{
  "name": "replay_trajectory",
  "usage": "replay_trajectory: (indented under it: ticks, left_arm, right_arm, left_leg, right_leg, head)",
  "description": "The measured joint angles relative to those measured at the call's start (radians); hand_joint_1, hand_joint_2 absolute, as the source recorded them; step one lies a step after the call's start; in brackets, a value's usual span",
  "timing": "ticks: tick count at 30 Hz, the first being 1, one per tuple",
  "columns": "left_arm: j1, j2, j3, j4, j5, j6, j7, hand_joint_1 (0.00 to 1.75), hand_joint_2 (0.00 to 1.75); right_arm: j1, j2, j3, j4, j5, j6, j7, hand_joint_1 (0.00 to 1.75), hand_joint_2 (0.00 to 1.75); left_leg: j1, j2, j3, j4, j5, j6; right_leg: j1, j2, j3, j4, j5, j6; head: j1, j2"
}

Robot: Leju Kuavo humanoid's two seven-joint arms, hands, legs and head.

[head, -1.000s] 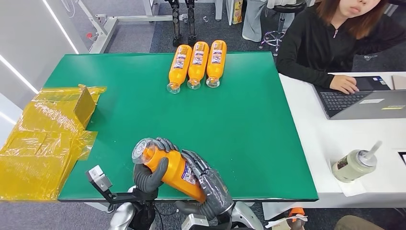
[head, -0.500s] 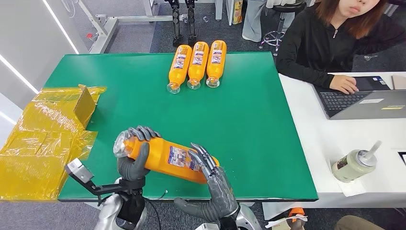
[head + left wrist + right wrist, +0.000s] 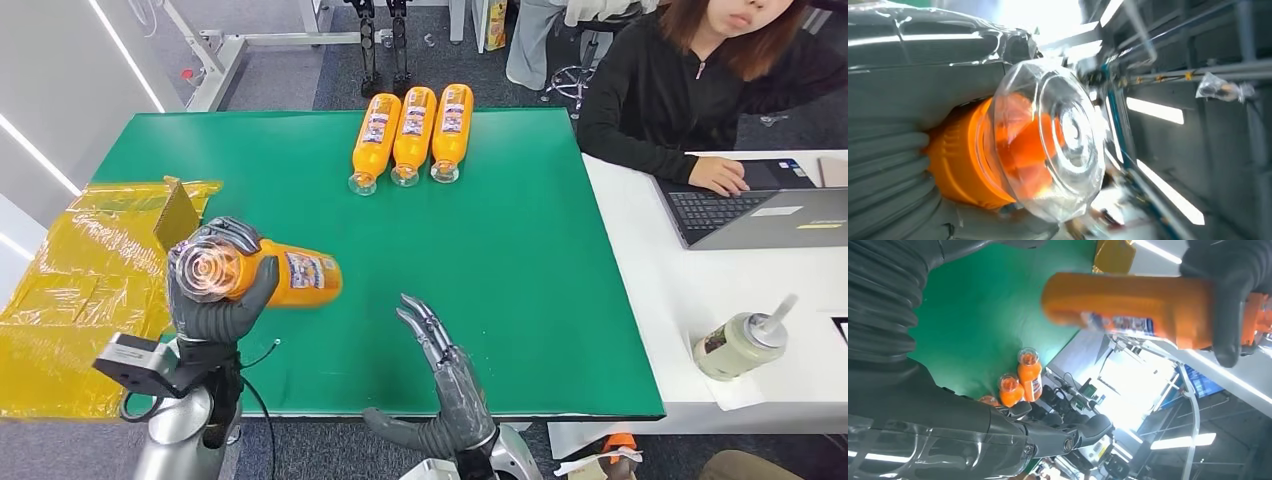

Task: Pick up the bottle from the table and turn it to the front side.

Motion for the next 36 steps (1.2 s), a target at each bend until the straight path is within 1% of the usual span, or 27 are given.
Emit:
replay_trajectory:
  ticks: [3, 6, 9, 12, 15, 17, 20, 28, 29, 30, 32, 33, 34, 36]
  left_arm:
    - [-0.001, 0.047, -0.008, -0.014, -0.239, 0.111, 0.053, 1.75, 1.75]
    - [-0.002, 0.116, -0.032, -0.013, -0.445, 0.182, 0.119, 1.75, 1.75]
    - [-0.007, 0.188, -0.067, 0.005, -0.616, 0.196, 0.201, 1.75, 1.75]
    - [-0.02, 0.258, -0.109, 0.046, -0.771, 0.185, 0.277, 1.75, 1.75]
    - [-0.035, 0.305, -0.144, 0.107, -0.865, 0.167, 0.34, 1.75, 1.75]
    - [-0.047, 0.323, -0.165, 0.155, -0.913, 0.166, 0.374, 1.75, 1.75]
    - [-0.07, 0.332, -0.187, 0.253, -0.941, 0.189, 0.397, 1.75, 1.75]
    - [-0.195, 0.316, -0.214, 0.658, -1.011, 0.282, 0.436, 1.75, 1.75]
    - [-0.211, 0.314, -0.217, 0.698, -1.016, 0.29, 0.438, 1.71, 1.75]
    - [-0.225, 0.313, -0.22, 0.734, -1.02, 0.295, 0.439, 1.58, 1.75]
    - [-0.251, 0.31, -0.226, 0.793, -1.029, 0.298, 0.441, 0.71, 1.75]
    - [-0.262, 0.308, -0.228, 0.818, -1.032, 0.299, 0.443, 0.31, 1.75]
    - [-0.271, 0.306, -0.23, 0.839, -1.035, 0.299, 0.446, 0.0, 1.75]
    - [-0.284, 0.303, -0.233, 0.874, -1.037, 0.301, 0.451, 0.0, 1.75]
  right_arm:
    - [0.001, -0.003, 0.0, 0.004, -0.012, -0.007, -0.001, 0.0, 1.75]
    - [0.003, -0.01, 0.0, 0.006, -0.029, -0.019, -0.012, 0.0, 1.75]
    - [0.007, -0.02, 0.0, 0.012, -0.052, -0.033, -0.032, 0.0, 1.75]
    - [0.016, -0.031, -0.002, 0.018, -0.068, -0.047, -0.045, 0.0, 1.75]
    - [0.026, -0.041, -0.003, 0.021, -0.077, -0.059, -0.054, 0.0, 1.75]
    - [0.028, -0.046, -0.003, 0.022, -0.086, -0.065, -0.058, 0.0, 1.75]
    - [0.032, -0.055, -0.003, 0.023, -0.101, -0.071, -0.064, 0.0, 1.75]
    - [0.05, -0.081, -0.003, 0.016, -0.121, -0.072, -0.067, 0.0, 1.75]
    - [0.051, -0.083, -0.003, 0.015, -0.122, -0.072, -0.067, 0.0, 1.75]
    - [0.052, -0.086, -0.003, 0.014, -0.123, -0.072, -0.067, 0.0, 1.75]
    - [0.052, -0.089, -0.003, 0.014, -0.127, -0.071, -0.067, 0.0, 1.75]
    - [0.053, -0.09, -0.003, 0.014, -0.13, -0.07, -0.067, 0.0, 1.75]
    - [0.053, -0.091, -0.003, 0.013, -0.132, -0.07, -0.067, 0.0, 1.75]
    - [0.054, -0.091, -0.003, 0.011, -0.134, -0.069, -0.067, 0.0, 1.75]
  left_leg:
    - [0.0, 0.0, 0.0, 0.0, 0.0, 0.0]
    - [0.0, 0.0, 0.0, 0.0, 0.0, 0.0]
    - [0.0, 0.001, 0.0, 0.0, 0.0, -0.001]
    - [0.0, 0.001, 0.0, 0.0, 0.001, -0.001]
    - [0.0, 0.002, 0.0, 0.0, 0.0, -0.001]
    - [0.0, 0.002, 0.0, 0.0, 0.0, -0.001]
    - [0.0, 0.002, 0.0, 0.0, 0.0, -0.001]
    - [0.0, 0.002, 0.0, 0.0, 0.001, -0.001]
    - [0.0, 0.002, 0.0, 0.0, 0.001, -0.001]
    - [0.0, 0.002, 0.0, 0.0, 0.001, -0.001]
    - [0.0, 0.002, 0.0, 0.0, 0.001, -0.001]
    - [0.0, 0.002, 0.0, 0.0, 0.001, -0.001]
    - [0.0, 0.002, 0.0, 0.0, 0.0, -0.001]
    - [0.0, 0.002, 0.0, 0.0, 0.0, -0.001]
  right_leg:
    - [0.0, 0.0, 0.0, 0.0, 0.0, 0.0]
    - [0.0, 0.0, 0.0, 0.0, 0.0, 0.0]
    - [0.0, 0.001, -0.001, 0.0, 0.0, 0.0]
    - [0.0, 0.002, -0.001, 0.0, 0.0, 0.0]
    - [0.0, 0.002, -0.001, 0.0, 0.0, 0.0]
    - [0.0, 0.002, -0.002, 0.0, 0.0, 0.0]
    - [0.0, 0.002, -0.002, 0.0, 0.0, 0.0]
    - [0.0, 0.003, -0.002, 0.0, 0.0, -0.001]
    - [0.0, 0.003, -0.002, 0.0, 0.0, -0.001]
    - [0.0, 0.003, -0.002, 0.0, 0.0, -0.001]
    - [0.0, 0.003, -0.002, 0.0, 0.0, -0.001]
    - [0.0, 0.003, -0.002, 0.0, 0.0, -0.001]
    - [0.0, 0.003, -0.002, 0.0, 0.0, -0.001]
    - [0.0, 0.003, -0.002, 0.0, 0.0, -0.001]
  head:
    - [0.0, 0.0]
    - [0.0, 0.0]
    - [0.0, 0.0]
    - [0.0, 0.0]
    - [0.0, 0.0]
    - [0.0, 0.0]
    - [0.0, 0.0]
    - [0.0, 0.0]
    - [0.0, 0.0]
    - [0.0, 0.0]
    - [0.0, 0.0]
    - [0.0, 0.0]
    - [0.0, 0.0]
    - [0.0, 0.0]
